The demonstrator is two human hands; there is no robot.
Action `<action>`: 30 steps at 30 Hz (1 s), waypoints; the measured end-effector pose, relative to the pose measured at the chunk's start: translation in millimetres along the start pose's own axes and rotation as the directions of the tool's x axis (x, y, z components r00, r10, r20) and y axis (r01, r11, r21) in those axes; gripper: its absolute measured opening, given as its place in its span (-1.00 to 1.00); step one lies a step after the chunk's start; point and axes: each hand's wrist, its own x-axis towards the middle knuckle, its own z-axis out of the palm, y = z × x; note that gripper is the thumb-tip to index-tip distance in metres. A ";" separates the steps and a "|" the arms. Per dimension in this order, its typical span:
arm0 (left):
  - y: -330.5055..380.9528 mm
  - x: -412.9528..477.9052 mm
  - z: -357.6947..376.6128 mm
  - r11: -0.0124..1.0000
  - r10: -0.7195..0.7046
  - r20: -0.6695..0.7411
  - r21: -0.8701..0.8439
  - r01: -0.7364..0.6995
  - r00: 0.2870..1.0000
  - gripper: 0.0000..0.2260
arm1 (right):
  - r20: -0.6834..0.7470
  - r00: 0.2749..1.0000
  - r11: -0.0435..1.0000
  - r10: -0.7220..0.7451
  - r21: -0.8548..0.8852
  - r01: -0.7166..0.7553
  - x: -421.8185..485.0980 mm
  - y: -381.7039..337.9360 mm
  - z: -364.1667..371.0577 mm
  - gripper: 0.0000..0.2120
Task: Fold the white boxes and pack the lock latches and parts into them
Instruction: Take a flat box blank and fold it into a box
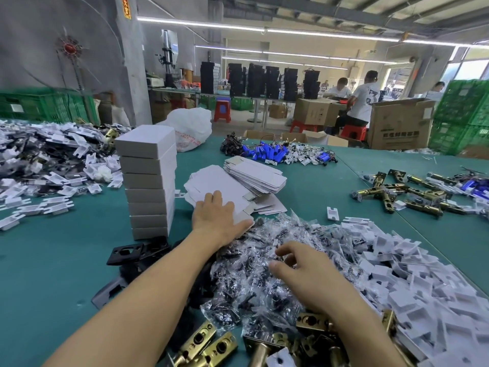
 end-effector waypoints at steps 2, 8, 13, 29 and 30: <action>-8.7 0.3 1.5 0.991 -0.016 0.062 -0.134 0.024 0.998 -0.39 | -0.004 1.000 1.000 0.009 0.006 -0.009 0.1 0.3 0.4 -0.67; -7.9 -4.6 -0.2 0.975 -0.059 0.029 -0.211 0.064 0.998 -0.42 | 0.000 1.000 0.999 0.002 -0.041 -0.002 1.7 0.5 -0.1 -0.65; -0.8 -15.0 -17.0 1.000 0.013 -0.062 -0.008 -0.014 0.998 -0.88 | 0.004 1.000 0.999 0.007 -0.040 -0.007 1.4 -0.8 0.3 -0.64; -24.1 -50.6 -31.3 0.910 0.321 -0.672 0.022 -0.415 0.668 -0.82 | -0.053 0.999 0.999 0.012 0.045 -0.010 1.1 -5.0 -1.9 -0.68; -19.6 -52.5 -32.6 0.887 0.358 -0.715 0.058 -0.459 0.601 -0.85 | -0.070 0.998 0.997 0.006 0.074 -0.001 2.2 -5.7 -1.7 -0.66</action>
